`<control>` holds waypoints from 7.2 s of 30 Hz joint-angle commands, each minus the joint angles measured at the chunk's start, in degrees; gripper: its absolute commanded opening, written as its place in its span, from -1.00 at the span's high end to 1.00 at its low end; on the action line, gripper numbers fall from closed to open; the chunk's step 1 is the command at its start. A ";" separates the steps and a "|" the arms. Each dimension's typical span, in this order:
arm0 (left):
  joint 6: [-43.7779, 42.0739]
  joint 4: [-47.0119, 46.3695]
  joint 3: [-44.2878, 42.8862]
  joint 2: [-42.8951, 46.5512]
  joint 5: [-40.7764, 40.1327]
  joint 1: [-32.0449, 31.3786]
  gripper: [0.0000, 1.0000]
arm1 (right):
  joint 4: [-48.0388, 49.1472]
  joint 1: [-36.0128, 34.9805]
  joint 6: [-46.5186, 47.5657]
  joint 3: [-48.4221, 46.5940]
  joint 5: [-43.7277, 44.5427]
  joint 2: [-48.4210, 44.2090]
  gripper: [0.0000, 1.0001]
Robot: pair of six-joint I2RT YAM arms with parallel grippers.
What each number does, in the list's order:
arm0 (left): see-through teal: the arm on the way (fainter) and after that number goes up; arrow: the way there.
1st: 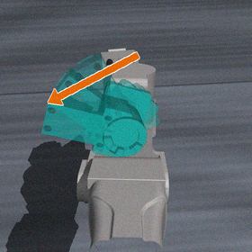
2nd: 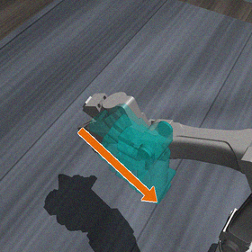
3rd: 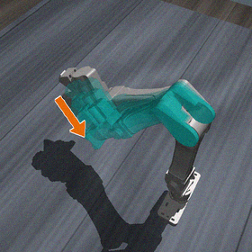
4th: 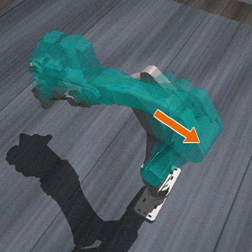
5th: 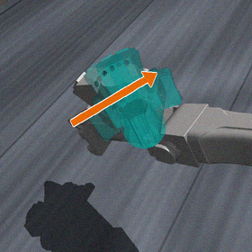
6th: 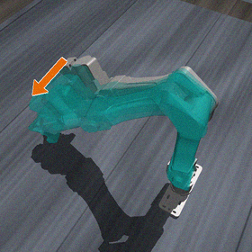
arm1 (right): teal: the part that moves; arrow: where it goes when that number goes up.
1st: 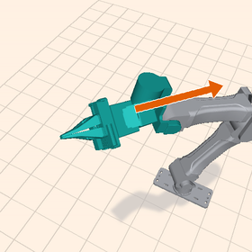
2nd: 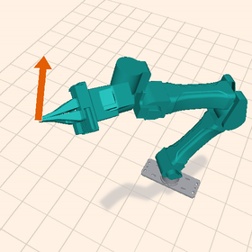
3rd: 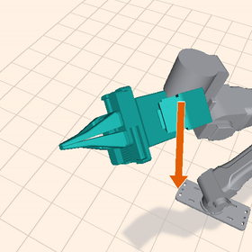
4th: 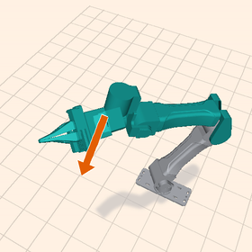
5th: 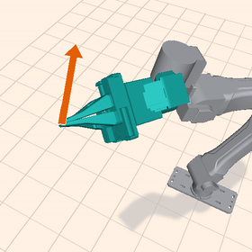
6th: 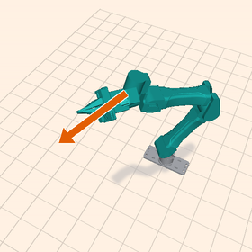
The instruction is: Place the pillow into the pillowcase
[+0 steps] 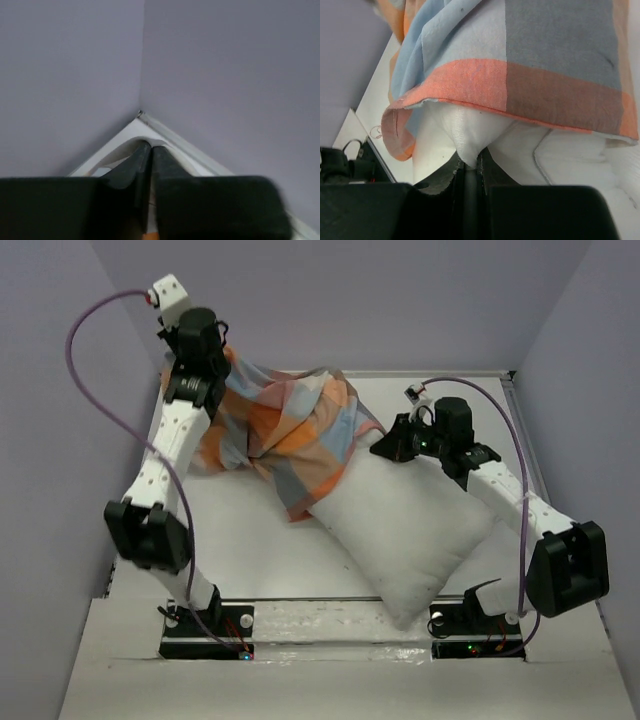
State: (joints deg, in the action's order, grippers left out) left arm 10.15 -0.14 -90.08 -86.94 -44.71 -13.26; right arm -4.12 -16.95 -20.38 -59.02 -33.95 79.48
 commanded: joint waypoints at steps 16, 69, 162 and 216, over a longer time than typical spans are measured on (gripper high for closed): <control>-2.41 46.64 -68.30 -29.44 10.61 -18.53 -0.97 | -5.28 -8.19 6.05 -6.44 8.37 1.98 1.00; -7.88 -23.32 15.38 -3.25 13.76 -39.48 1.00 | 3.50 -10.37 4.74 -5.84 -3.92 9.90 1.00; 18.31 -19.91 32.88 29.35 51.12 -34.01 1.00 | 16.59 -35.97 1.48 0.40 65.95 -3.43 1.00; 13.32 14.71 18.58 25.90 23.99 -47.39 -0.75 | -5.14 -26.47 -9.33 22.03 37.09 -30.96 -0.41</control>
State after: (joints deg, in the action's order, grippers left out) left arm 32.34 5.30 -62.72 -52.73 -6.79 -61.39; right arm 8.36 -43.59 -32.62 -32.51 -3.60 53.39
